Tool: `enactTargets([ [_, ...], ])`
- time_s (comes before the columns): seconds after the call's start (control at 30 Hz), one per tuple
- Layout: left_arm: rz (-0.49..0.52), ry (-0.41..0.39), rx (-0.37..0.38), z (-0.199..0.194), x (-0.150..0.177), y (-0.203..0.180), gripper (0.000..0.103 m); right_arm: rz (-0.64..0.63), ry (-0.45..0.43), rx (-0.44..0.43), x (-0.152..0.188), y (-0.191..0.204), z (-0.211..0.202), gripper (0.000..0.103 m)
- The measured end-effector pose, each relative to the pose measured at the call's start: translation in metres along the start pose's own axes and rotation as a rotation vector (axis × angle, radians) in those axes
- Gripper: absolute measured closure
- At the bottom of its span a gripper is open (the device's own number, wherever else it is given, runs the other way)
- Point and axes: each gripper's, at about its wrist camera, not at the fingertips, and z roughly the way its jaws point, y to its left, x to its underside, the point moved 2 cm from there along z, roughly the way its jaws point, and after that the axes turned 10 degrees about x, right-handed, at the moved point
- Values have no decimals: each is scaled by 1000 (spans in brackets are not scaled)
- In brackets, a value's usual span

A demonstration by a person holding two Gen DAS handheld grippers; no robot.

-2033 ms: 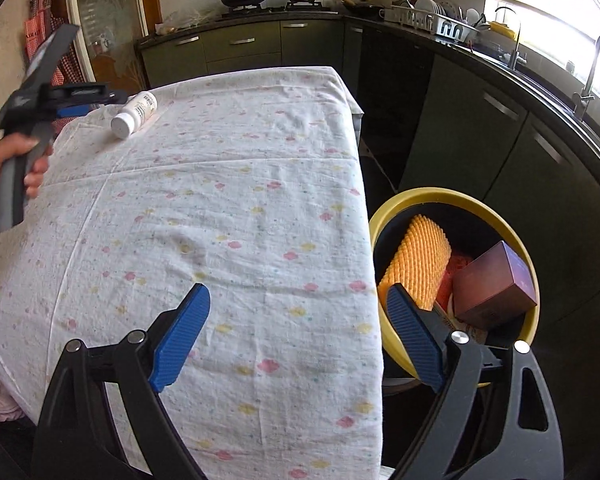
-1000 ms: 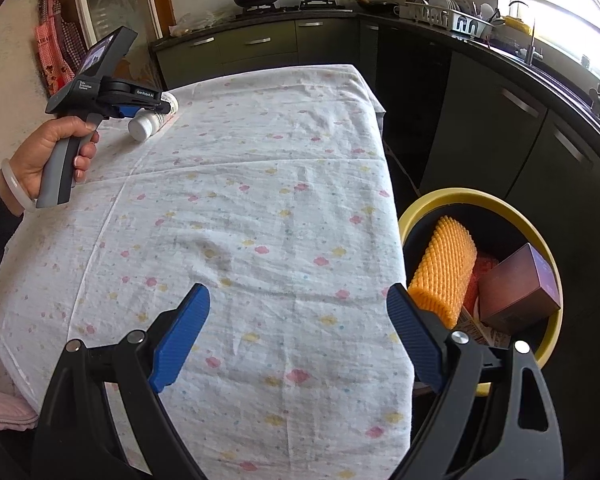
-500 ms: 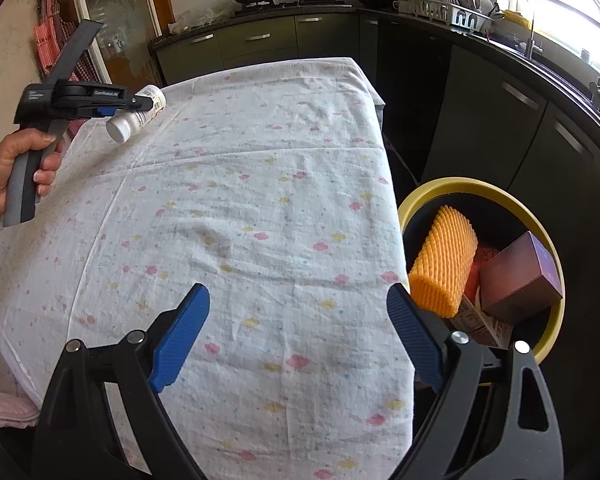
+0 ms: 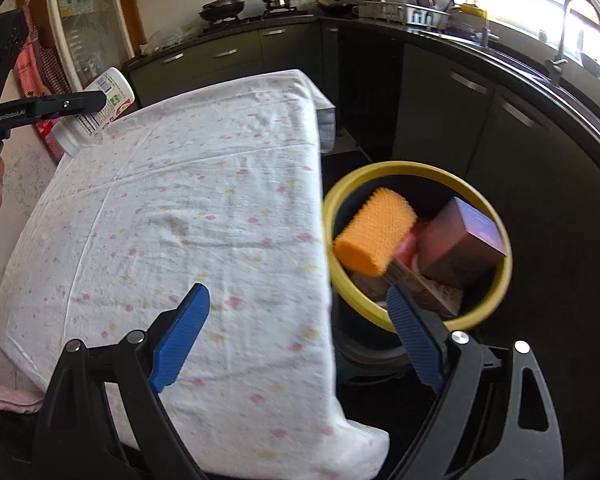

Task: Collect trash
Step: 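Carry the pill bottle over the bin and open the left gripper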

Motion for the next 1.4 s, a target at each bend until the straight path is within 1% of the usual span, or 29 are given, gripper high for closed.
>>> enactTargets([
  [0.1,66,7,76,13,-14,-42,56,100,-14,67,12,-44,-17,18],
  [0.2,121,32,146,38,-30,-87,56,195,-26,115,25,-83,-29,18],
  [0.3,145,69,202,67,-43,-121,56,267,-33,135,36,-112,-33,18],
  [0.4,143,106,229,99,-54,-144,56,300,-30,129,45,-127,-30,18],
  [0.43,137,127,235,116,-59,-151,56,308,-28,124,48,-131,-29,17],
  [0.5,109,167,235,147,-65,-159,56,321,-24,114,52,-137,-26,18],
  [0.6,63,221,236,187,-69,-163,56,343,-18,104,60,-146,-22,17],
  [0.7,26,259,212,229,-72,-168,56,370,-7,108,67,-156,-17,18],
  [0.8,-22,284,178,260,-71,-170,56,389,2,107,72,-164,-13,17],
  [0.97,-83,313,126,289,-64,-164,56,406,12,101,76,-170,-10,17],
  [1.0,-87,314,123,291,-62,-164,51,408,13,98,75,-170,-8,17],
  [1.03,-88,313,122,291,-61,-164,43,408,12,96,75,-170,-8,16],
  [1.1,-83,298,123,282,-59,-163,37,403,9,91,73,-166,-7,16],
  [1.17,-57,262,135,261,-57,-164,33,389,5,80,71,-160,-8,16],
  [1.2,-48,246,136,253,-59,-165,27,381,3,76,70,-157,-9,16],
  [1.23,-34,214,137,236,-57,-164,22,369,-1,70,68,-152,-11,16],
  [1.27,-22,182,140,219,-54,-163,19,359,-3,66,67,-148,-12,16],
  [1.3,-16,162,143,207,-52,-160,15,347,-5,63,66,-144,-13,16],
  [1.33,-5,128,146,186,-47,-157,11,334,-9,61,64,-139,-14,16],
  [1.4,6,80,150,154,-38,-150,6,307,-16,52,61,-128,-17,15],
])
